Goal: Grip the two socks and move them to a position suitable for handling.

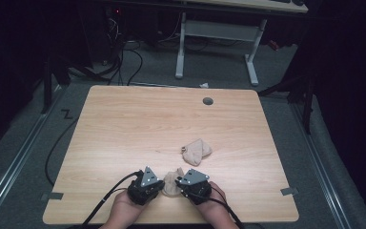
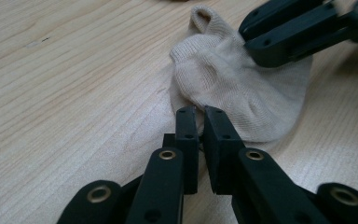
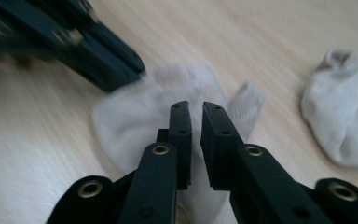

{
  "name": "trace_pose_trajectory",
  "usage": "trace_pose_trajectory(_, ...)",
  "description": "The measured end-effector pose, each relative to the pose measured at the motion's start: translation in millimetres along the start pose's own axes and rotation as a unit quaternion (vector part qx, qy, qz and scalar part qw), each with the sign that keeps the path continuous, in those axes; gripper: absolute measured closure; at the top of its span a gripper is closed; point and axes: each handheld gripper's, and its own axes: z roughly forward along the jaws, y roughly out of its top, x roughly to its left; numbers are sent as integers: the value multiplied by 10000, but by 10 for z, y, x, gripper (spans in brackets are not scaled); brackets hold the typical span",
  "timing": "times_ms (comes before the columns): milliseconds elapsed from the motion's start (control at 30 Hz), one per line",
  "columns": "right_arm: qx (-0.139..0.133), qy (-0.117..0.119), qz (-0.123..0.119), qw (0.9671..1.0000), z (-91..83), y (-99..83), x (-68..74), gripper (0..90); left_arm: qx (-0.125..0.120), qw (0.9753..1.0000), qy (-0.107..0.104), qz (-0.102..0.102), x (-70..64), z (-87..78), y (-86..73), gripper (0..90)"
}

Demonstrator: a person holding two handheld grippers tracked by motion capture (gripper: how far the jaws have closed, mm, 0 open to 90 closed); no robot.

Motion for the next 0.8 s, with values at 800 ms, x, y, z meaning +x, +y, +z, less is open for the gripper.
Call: trace_pose_trajectory(800, 122, 173, -165, 9996, 1, 4, 119, 864, 8, 9998, -7, 186, 4, -7, -9, 827)
